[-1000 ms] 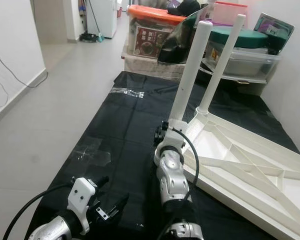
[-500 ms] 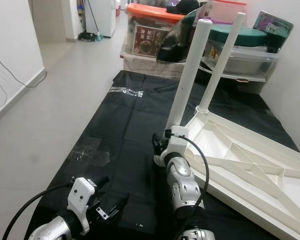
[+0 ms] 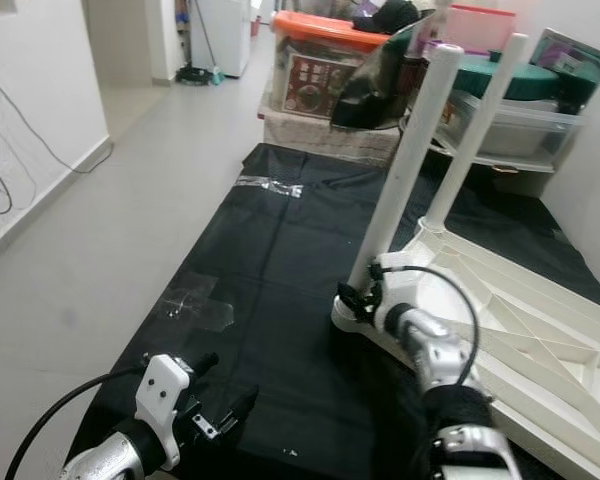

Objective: Building children table

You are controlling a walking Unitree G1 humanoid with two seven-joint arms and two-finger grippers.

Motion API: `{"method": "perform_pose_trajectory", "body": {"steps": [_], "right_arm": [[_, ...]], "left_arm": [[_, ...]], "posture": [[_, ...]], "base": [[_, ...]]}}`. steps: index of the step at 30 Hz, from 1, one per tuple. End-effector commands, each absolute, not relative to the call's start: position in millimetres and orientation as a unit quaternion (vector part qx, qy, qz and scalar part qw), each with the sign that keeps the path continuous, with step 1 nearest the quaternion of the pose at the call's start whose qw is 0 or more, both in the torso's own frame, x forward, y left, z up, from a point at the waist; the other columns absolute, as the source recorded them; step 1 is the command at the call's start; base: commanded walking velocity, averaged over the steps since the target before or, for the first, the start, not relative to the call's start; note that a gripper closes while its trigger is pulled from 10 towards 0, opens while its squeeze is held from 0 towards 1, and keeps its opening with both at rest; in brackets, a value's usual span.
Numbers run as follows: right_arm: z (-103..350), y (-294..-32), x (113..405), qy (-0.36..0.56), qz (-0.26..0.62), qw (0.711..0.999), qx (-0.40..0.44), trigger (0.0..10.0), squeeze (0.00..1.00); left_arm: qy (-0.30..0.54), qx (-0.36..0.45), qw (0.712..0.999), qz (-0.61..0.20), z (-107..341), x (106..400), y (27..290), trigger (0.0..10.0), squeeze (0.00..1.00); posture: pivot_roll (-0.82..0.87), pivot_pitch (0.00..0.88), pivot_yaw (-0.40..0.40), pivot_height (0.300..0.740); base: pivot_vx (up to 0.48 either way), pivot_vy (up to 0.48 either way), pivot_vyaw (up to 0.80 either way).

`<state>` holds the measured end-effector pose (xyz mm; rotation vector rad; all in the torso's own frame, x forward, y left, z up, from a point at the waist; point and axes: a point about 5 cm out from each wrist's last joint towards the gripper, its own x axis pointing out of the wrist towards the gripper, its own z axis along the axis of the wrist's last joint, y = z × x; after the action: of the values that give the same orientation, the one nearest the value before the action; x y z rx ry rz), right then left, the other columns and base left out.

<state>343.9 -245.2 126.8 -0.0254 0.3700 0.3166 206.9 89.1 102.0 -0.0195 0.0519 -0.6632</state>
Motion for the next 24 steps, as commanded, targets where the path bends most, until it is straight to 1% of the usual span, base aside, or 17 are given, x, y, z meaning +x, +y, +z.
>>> {"method": "perform_pose_trajectory", "body": {"steps": [1,3,5,6,7,8,9,14,15,17,20,24], "right_arm": [[127.9,-261.2,340.0,0.197,0.151,0.969,0.006,10.0,0.00],[129.4,-261.7,339.9,0.198,0.162,0.967,0.014,10.0,0.00],[130.0,-259.8,336.5,0.201,0.209,0.957,0.012,10.0,0.00],[130.0,-259.8,336.5,0.201,0.209,0.957,0.012,10.0,0.00],[127.5,-260.0,333.2,0.214,0.233,0.949,-0.010,10.0,0.00],[127.5,-260.0,333.2,0.214,0.233,0.949,-0.010,10.0,0.00],[125.6,-260.5,330.8,0.223,0.249,0.942,-0.026,10.0,0.00],[127.9,-266.1,330.1,0.240,0.267,0.931,-0.061,10.0,0.00],[130.9,-269.5,331.1,0.245,0.270,0.928,-0.073,10.0,0.00],[146.8,-281.3,333.6,0.247,0.277,0.924,-0.093,10.0,0.00],[150.1,-282.5,333.2,0.246,0.285,0.922,-0.093,10.0,0.00],[153.7,-283.6,329.5,0.253,0.320,0.907,-0.102,10.0,0.00]], "left_arm": [[0.029,-0.017,0.944,-0.329,101.9,205.6,86.5,10.0,0.00],[0.029,-0.018,0.944,-0.329,101.9,205.7,86.4,10.0,0.00],[0.030,-0.018,0.943,-0.330,101.8,205.9,85.8,10.0,0.00],[0.030,-0.018,0.943,-0.330,101.8,205.9,85.8,10.0,0.00],[0.029,-0.018,0.944,-0.329,101.9,206.2,85.3,10.0,0.00],[0.029,-0.018,0.944,-0.329,101.9,206.2,85.3,10.0,0.00],[0.029,-0.017,0.944,-0.329,101.9,206.5,84.9,10.0,0.00],[0.027,-0.018,0.944,-0.329,102.0,206.8,83.2,10.0,0.00],[0.027,-0.019,0.944,-0.328,102.1,206.8,82.5,10.0,0.00],[0.029,-0.019,0.941,-0.338,101.5,205.6,82.9,10.0,0.00],[0.030,-0.020,0.940,-0.339,101.3,205.3,83.4,10.0,0.00],[0.033,-0.020,0.940,-0.339,100.4,204.5,84.3,10.0,0.00]], "posture": [[0.21,0.000,-0.123,0.740],[0.21,0.000,-0.123,0.740],[0.21,0.000,-0.123,0.740],[0.21,0.000,-0.123,0.740],[0.21,0.000,-0.126,0.740],[0.21,0.000,-0.126,0.740],[0.20,0.000,-0.127,0.740],[0.16,0.000,-0.127,0.740],[0.16,0.000,-0.127,0.740],[0.15,0.000,-0.098,0.740],[0.15,0.000,-0.098,0.740],[0.15,0.000,-0.094,0.740]], "base": [[0.000,0.000,0.00],[0.000,0.000,0.00],[0.000,0.000,0.00],[0.000,0.000,0.00],[0.000,0.000,0.00],[0.000,0.000,0.00],[0.000,0.000,0.00],[0.000,0.000,0.00],[0.000,0.000,0.00],[0.000,0.000,0.00],[0.000,0.000,0.00],[0.000,0.000,0.00]]}}
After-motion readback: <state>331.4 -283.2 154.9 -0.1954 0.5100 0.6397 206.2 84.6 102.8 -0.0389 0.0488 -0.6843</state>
